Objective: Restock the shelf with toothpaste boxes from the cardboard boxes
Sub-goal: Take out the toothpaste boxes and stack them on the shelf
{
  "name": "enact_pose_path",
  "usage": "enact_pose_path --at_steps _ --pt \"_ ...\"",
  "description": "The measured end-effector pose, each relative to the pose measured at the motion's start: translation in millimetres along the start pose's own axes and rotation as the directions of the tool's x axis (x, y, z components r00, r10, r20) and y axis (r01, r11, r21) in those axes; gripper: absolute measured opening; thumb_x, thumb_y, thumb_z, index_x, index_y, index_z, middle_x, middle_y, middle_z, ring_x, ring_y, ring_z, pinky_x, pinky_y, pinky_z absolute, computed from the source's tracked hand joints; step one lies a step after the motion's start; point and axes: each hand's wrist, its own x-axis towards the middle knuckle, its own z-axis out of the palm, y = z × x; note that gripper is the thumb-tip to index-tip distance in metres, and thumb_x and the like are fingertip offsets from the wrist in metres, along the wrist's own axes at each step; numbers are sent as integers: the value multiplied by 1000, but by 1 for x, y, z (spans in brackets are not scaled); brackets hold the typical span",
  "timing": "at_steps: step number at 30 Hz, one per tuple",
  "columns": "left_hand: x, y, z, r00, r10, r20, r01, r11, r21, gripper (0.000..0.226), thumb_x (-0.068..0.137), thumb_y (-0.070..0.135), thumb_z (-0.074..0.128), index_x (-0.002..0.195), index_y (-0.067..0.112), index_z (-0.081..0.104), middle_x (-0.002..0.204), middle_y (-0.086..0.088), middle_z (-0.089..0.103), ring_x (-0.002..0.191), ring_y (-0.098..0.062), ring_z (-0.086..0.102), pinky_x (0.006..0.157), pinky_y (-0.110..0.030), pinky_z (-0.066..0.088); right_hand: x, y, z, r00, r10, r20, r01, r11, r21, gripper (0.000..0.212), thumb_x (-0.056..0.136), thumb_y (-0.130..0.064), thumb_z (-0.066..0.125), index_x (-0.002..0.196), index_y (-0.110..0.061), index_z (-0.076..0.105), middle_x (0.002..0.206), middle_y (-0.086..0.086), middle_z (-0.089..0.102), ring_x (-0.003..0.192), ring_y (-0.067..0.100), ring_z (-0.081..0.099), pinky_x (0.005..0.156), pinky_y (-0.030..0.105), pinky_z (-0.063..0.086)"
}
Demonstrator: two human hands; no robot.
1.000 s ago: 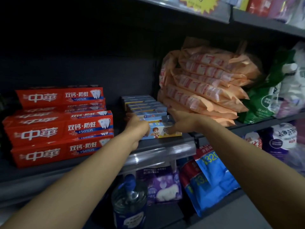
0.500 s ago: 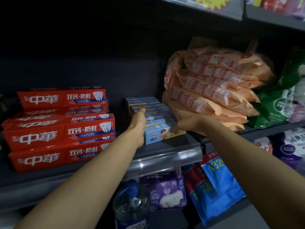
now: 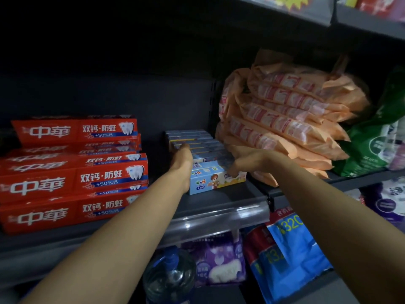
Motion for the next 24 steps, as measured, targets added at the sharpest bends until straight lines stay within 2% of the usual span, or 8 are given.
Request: enact_pose_path --at_steps 3,6,11,14,18,21,22,24 --pt "-2 3 0 999 47 15 -48 996 77 27 101 32 38 104 12 57 77 -9 64 61 -23 61 56 -29 50 2 -2 -6 999 26 41 -24 998 -55 84 54 -20 73 132 -16 44 128 1 53 117 20 50 102 43 44" --pt "1 4 -3 999 39 -18 -37 996 78 31 101 33 38 108 11 58 79 -10 66 61 -23 63 62 -31 52 11 4 -6 999 29 39 -25 995 -93 94 40 -30 73 129 -20 45 123 -1 55 114 20 53 99 43 47" --pt "10 4 -4 996 44 -73 -38 996 76 36 101 35 36 112 11 60 90 -12 68 66 -24 64 63 -33 52 16 3 -2 999 31 35 -26 989 -148 86 66 -16 73 142 -13 32 134 2 46 123 21 45 105 39 41" --pt "15 6 -4 986 105 -128 -90 989 115 33 100 27 38 114 8 61 102 -14 69 75 -27 66 60 -31 51 19 5 -5 998 31 48 -20 979 -205 86 67 -21 75 142 -16 32 137 2 45 122 20 45 103 37 42" --pt "20 9 -5 968 205 -143 -159 947 281 29 100 18 39 115 6 62 108 -14 68 84 -27 65 55 -28 47 20 1 -9 996 23 88 8 940 -340 81 65 -27 75 135 -16 36 124 2 50 109 20 51 89 34 49" --pt "23 13 -7 960 263 -98 -180 844 505 26 98 17 44 113 6 62 108 -13 67 88 -27 65 63 -29 47 22 1 -8 993 3 116 43 920 -390 81 64 -29 78 132 -16 37 122 3 51 104 21 54 70 30 51" --pt "25 14 -8 959 272 -77 -183 806 563 25 96 16 46 112 6 63 108 -13 67 90 -27 65 67 -30 48 22 1 -8 992 -3 126 53 916 -397 81 62 -31 79 131 -17 37 122 2 51 105 21 54 68 29 51" --pt "29 17 -10 964 262 -48 -178 767 616 22 95 17 51 109 6 64 106 -11 67 90 -25 65 71 -30 48 25 3 -8 993 -20 118 68 904 -422 82 60 -35 80 129 -17 39 124 2 51 105 20 54 76 31 51"
